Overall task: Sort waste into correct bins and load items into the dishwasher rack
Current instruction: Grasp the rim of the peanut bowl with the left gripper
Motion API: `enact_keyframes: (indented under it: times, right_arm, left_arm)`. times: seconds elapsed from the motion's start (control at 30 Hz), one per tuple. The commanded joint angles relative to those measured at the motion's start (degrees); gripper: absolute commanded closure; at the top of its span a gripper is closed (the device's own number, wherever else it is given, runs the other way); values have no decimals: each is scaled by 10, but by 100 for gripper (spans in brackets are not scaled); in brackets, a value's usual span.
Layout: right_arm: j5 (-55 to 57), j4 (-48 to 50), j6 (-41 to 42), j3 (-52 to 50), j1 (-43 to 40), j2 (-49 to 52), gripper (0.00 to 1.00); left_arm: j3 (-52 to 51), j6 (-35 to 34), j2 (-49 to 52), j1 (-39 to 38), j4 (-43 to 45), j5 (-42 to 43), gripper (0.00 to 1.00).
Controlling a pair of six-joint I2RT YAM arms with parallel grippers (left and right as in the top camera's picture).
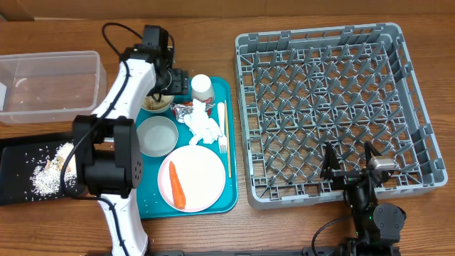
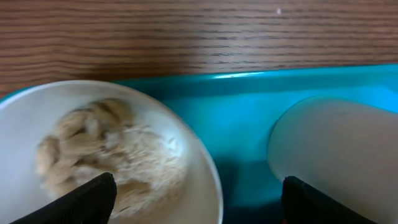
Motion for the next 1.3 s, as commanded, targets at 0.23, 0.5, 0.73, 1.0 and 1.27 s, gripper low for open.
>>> enact_keyframes:
  times: [0.23,0.5,0.73,1.0,1.27]
  right_arm:
    - [4,3,-2,-6,-2,-6,0]
    - [4,3,-2,-6,-2,-6,0]
    - [4,3,-2,-6,-2,-6,0]
    - [4,3,-2,-6,-2,-6,0]
    - [4,3,-2,-6,-2,-6,0]
  left_arm:
    - [9,-8,13,-5,11,-50,25]
    - [8,-45,13,-5,16,-45,29]
    - [6,-45,13,-2,14,-45,28]
    - [5,-42,13,12,13,-32,21]
    - [5,-22,13,26,10,12,22]
